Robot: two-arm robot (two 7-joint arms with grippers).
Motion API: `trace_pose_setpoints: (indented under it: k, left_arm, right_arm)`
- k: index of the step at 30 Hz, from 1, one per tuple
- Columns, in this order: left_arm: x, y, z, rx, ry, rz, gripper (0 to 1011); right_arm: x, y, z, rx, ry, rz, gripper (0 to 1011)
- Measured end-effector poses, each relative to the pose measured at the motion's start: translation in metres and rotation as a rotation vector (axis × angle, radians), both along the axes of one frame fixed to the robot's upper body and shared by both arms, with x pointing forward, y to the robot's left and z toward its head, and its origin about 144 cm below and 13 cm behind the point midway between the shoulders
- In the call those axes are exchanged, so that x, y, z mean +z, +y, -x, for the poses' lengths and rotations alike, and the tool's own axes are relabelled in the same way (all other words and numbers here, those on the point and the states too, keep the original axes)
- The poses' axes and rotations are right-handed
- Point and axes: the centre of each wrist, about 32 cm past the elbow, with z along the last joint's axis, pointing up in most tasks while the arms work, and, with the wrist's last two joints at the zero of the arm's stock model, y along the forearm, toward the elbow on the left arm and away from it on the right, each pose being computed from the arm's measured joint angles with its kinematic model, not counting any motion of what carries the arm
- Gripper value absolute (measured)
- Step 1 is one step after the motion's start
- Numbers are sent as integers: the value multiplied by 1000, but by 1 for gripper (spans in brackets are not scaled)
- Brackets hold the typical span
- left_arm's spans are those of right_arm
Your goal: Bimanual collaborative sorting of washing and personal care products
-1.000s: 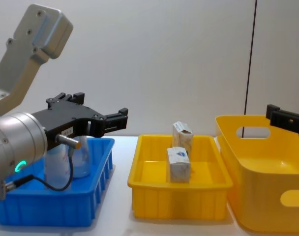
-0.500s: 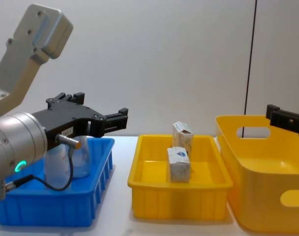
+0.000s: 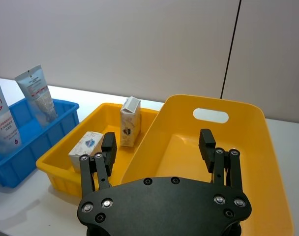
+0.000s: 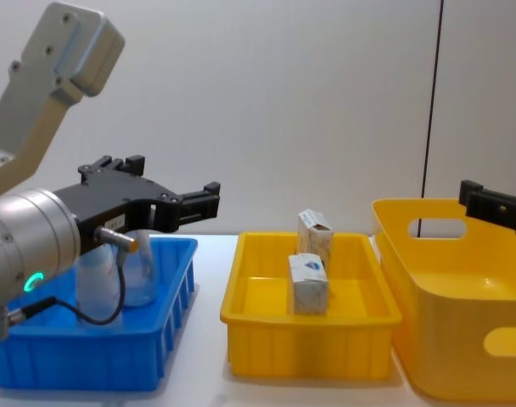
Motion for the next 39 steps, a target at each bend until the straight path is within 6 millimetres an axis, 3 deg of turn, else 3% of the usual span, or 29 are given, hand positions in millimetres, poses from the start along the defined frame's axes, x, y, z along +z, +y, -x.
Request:
trace_pose_setpoints:
  k: [19, 39]
  left_arm:
    - [16, 14, -3, 96, -1, -10, 1001]
    - [6, 31, -24, 210, 92, 46, 1001]
  right_arm:
    - [0, 0, 0, 0, 0, 0, 1004]
    - [0, 0, 0, 0, 0, 0, 1004]
